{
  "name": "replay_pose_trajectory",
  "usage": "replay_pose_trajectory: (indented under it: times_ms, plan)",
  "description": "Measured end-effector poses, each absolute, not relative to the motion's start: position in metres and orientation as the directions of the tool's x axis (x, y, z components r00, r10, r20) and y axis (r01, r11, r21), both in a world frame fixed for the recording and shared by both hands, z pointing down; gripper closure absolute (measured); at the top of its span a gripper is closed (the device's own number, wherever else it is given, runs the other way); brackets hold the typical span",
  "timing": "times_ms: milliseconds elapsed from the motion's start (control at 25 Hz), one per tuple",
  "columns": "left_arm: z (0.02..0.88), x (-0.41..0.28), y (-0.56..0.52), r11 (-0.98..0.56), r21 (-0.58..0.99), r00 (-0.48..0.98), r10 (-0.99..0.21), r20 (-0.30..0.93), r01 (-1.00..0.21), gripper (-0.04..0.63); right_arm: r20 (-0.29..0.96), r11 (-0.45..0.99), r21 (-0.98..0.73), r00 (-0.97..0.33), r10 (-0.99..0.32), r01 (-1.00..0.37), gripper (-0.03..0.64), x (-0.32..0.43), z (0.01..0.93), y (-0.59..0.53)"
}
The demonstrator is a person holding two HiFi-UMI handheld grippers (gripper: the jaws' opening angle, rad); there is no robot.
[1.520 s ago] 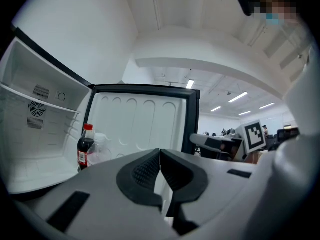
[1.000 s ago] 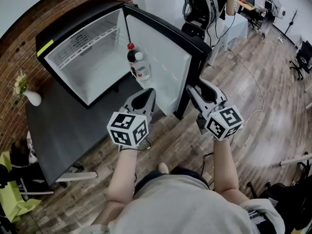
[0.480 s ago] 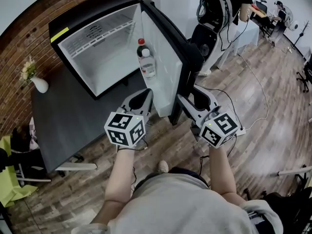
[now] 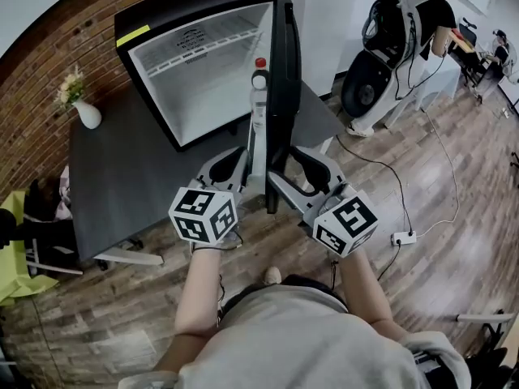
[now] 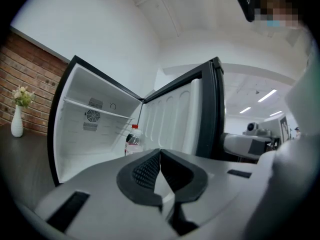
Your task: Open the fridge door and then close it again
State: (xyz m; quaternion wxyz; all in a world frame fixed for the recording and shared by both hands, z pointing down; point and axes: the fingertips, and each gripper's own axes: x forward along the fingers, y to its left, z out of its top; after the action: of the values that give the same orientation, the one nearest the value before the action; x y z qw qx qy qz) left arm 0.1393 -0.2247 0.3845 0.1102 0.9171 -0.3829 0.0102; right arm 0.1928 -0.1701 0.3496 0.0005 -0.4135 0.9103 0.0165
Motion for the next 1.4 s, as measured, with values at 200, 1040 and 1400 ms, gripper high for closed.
replay_pose_trajectory:
  times_ms: [200,1040,1400]
  plan:
    - [0.39,0.11,-0.233,-0.617,0.185,0.64,-0.76,0.112,-0.765,0.588,-0.006,0.751,0.057,-0.752,-0.659,-0.658,0.433,0.156,0.352,-0.183]
    - [0.371,-0.022,-0.26,-0.34,0.143,0.357,-0.927,0.115,-0.929,0.588,0.028,0.846,0.058,-0.846,-0.532,-0.53,0.617,0.049,0.35,-0.267]
    - [0.373,-0.05,-0.284,-0.338,0.15,0.357,-0.925,0.126,-0.929,0.588,0.037,0.838,0.029,-0.837,-0.546,-0.545,0.617,0.015,0.351,-0.3]
